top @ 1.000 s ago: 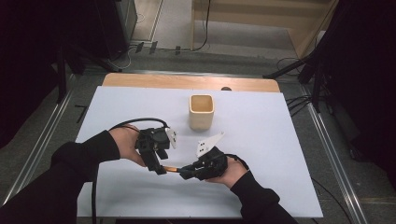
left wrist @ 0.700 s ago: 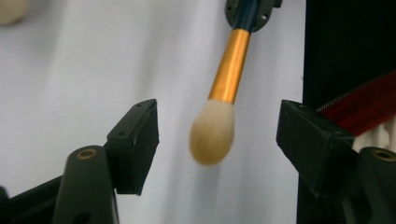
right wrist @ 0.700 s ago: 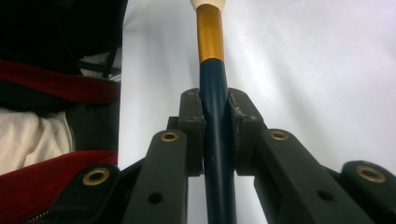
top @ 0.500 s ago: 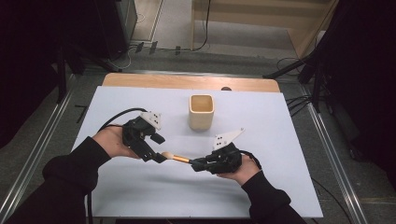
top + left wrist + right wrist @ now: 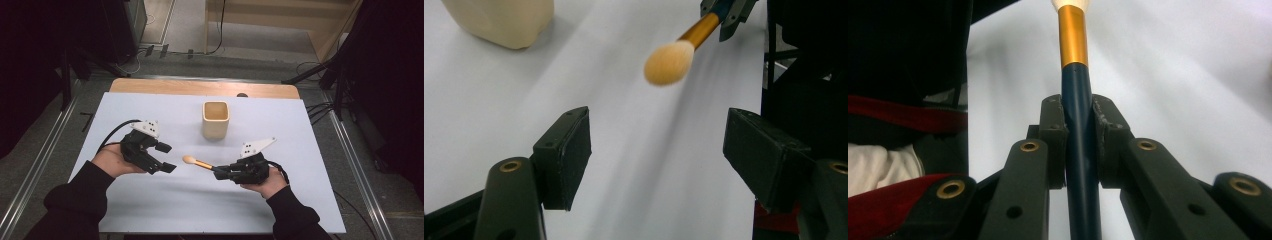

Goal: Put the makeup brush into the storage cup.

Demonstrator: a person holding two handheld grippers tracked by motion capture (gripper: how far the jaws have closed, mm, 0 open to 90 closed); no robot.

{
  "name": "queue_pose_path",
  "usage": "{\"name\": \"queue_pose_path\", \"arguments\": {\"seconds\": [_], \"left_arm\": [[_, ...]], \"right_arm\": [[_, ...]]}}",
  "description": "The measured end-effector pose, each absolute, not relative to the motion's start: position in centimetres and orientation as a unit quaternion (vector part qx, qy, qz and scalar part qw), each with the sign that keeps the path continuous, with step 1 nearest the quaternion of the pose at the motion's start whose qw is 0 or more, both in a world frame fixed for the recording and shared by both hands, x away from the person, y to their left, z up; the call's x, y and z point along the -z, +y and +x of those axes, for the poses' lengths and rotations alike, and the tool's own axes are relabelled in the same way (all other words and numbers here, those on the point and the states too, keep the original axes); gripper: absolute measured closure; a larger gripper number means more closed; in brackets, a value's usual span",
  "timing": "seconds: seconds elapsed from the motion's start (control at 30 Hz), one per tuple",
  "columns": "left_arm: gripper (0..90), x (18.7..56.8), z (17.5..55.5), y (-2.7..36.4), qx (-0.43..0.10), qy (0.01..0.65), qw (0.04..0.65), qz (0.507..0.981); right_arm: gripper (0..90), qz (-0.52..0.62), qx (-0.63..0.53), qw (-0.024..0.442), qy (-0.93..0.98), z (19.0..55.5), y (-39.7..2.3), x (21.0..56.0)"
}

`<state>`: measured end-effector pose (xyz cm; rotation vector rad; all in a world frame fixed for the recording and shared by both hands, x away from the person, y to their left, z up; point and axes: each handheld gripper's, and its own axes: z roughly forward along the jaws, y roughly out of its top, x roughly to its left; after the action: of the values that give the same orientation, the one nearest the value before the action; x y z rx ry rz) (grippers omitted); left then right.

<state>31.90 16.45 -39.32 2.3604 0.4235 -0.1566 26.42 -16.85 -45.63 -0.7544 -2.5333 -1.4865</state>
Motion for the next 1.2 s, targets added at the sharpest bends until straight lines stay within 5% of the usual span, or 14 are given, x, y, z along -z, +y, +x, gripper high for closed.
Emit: {"name": "queue_pose_path", "arguments": {"seconds": [1.2], "left_arm": [[30.9,41.9,28.9,16.0,0.054,0.258,0.508,0.82]], "right_arm": [[78.4,-0.317,0.57,-0.003,-0.758,26.1,-17.2,45.6]]}}
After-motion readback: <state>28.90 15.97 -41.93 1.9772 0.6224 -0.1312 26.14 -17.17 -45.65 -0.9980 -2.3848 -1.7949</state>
